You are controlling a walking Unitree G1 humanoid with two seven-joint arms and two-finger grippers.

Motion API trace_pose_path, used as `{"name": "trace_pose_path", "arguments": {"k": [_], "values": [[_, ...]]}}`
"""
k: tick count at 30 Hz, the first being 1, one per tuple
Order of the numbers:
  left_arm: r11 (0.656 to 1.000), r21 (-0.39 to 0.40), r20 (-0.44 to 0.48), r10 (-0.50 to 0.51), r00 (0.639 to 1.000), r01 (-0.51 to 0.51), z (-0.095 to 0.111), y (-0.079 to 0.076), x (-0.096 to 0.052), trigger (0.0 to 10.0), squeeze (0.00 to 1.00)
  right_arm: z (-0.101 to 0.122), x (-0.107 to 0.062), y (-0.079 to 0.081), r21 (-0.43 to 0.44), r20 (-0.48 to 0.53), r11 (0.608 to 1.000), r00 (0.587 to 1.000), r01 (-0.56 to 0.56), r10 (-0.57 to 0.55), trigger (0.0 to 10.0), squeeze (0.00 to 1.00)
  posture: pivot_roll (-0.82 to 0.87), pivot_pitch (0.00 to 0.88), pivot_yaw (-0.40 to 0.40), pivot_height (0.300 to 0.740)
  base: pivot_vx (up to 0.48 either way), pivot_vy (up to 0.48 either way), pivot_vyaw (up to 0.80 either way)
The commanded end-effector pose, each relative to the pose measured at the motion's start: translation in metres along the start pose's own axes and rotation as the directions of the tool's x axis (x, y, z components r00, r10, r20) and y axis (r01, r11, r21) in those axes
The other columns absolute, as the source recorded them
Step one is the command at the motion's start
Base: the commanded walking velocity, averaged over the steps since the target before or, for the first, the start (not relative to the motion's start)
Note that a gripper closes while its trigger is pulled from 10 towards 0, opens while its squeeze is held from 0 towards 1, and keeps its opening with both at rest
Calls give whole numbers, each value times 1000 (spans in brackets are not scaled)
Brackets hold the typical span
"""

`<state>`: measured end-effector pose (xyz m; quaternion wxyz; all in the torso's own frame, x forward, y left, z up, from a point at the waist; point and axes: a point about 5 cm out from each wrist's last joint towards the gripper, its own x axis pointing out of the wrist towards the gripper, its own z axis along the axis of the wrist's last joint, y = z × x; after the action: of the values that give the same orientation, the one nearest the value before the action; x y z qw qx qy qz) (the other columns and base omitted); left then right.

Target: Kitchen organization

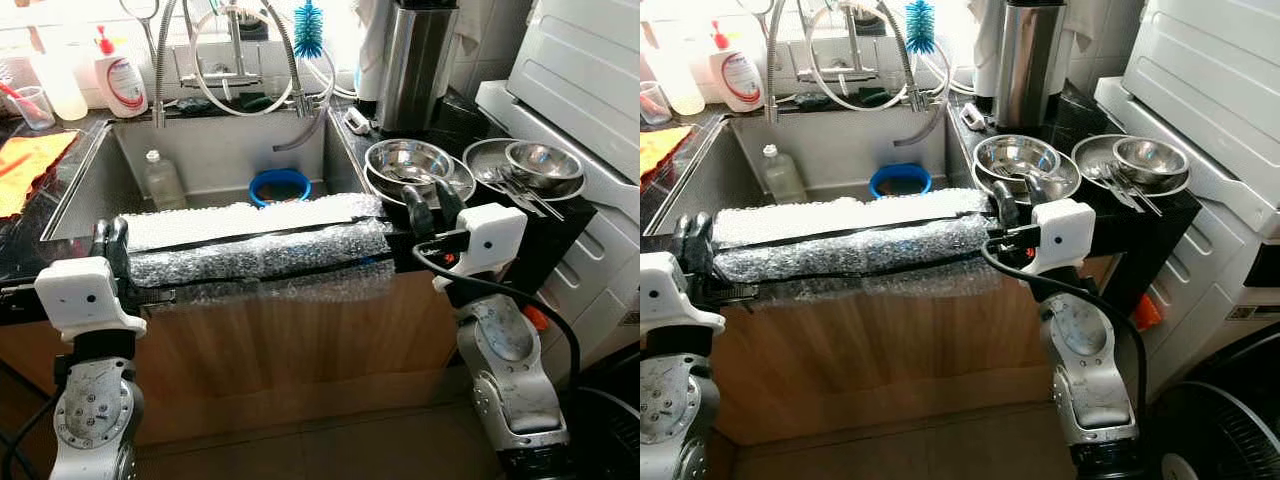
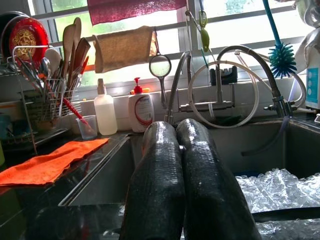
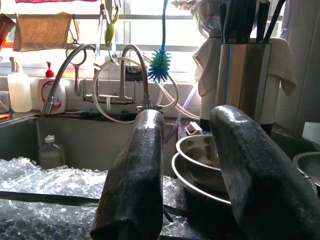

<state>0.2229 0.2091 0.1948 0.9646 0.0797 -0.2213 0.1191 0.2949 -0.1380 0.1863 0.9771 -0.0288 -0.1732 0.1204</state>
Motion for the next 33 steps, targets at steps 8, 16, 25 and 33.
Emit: {"name": "trace_pose_path", "arguments": {"k": [8, 16, 25, 33], "values": [[1000, 4, 60, 0, 998, 0, 13, 2, 10, 10000, 0, -1, -1, 2, 10, -10, 1000, 1000, 7, -7, 10000, 0, -125, 0, 16, 740, 0, 0, 0], [1000, -11, 99, 0, 995, 2, 22, 0, 16, 10000, 0, -2, -1, 4, 14, -12, 1000, 1000, 3, -3, 10000, 0, -120, 0, 17, 740, 0, 0, 0], [1000, -13, 139, 16, 990, -14, 31, 2, 20, 10000, 0, -2, -1, 5, 15, -11, 1000, 1000, -1, 1, 10000, 0, -120, 0, 19, 740, 225, 0, 0], [999, -32, 169, 11, 985, -6, 39, -1, 24, 10000, 0, -2, -1, 7, 18, -9, 1000, 1000, -3, 3, 10000, 0, -118, 0, 23, 740, 258, 0, 0]]}}
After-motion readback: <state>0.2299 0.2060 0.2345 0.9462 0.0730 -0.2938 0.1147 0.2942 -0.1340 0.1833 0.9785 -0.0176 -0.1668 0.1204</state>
